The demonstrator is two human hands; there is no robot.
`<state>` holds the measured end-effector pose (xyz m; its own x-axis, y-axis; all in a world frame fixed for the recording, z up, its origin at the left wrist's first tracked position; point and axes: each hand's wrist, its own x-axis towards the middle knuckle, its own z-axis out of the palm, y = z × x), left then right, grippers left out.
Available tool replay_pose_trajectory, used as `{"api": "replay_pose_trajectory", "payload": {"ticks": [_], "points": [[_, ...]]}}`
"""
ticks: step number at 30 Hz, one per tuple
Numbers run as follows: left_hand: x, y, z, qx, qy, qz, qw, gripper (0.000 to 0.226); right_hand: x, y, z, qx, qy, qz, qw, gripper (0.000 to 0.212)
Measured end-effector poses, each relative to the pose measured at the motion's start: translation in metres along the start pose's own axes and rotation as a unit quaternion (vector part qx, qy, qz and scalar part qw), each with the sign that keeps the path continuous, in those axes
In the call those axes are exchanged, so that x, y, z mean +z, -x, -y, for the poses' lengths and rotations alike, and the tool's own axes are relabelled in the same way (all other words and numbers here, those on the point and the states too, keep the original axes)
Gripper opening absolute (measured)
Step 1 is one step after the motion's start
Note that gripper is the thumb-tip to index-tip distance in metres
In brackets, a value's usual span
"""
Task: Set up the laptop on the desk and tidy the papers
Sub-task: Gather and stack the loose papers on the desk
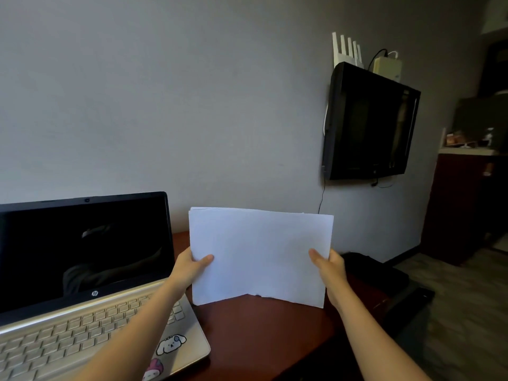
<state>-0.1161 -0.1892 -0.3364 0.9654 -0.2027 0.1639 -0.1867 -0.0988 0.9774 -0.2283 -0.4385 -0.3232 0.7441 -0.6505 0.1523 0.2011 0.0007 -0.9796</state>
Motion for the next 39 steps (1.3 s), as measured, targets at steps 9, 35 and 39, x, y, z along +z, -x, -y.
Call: {"api": "replay_pose_trajectory", "payload": {"ticks": [9,35,39], "points": [[-0.019,-0.007,-0.023,0.022,-0.06,-0.078,0.995,0.047,0.015,-0.001,0.017,-0.044,0.089,-0.013,0.995,0.02],[-0.168,0.154,-0.028,0.285,-0.592,0.056,0.752,0.075,0.164,0.13,0.027,0.112,0.007,0.172,0.979,0.032],[-0.212,0.184,-0.028,0.252,-0.611,0.02,0.751,0.08,0.202,0.162,0.029,0.109,0.021,0.216,0.97,0.031]]}}
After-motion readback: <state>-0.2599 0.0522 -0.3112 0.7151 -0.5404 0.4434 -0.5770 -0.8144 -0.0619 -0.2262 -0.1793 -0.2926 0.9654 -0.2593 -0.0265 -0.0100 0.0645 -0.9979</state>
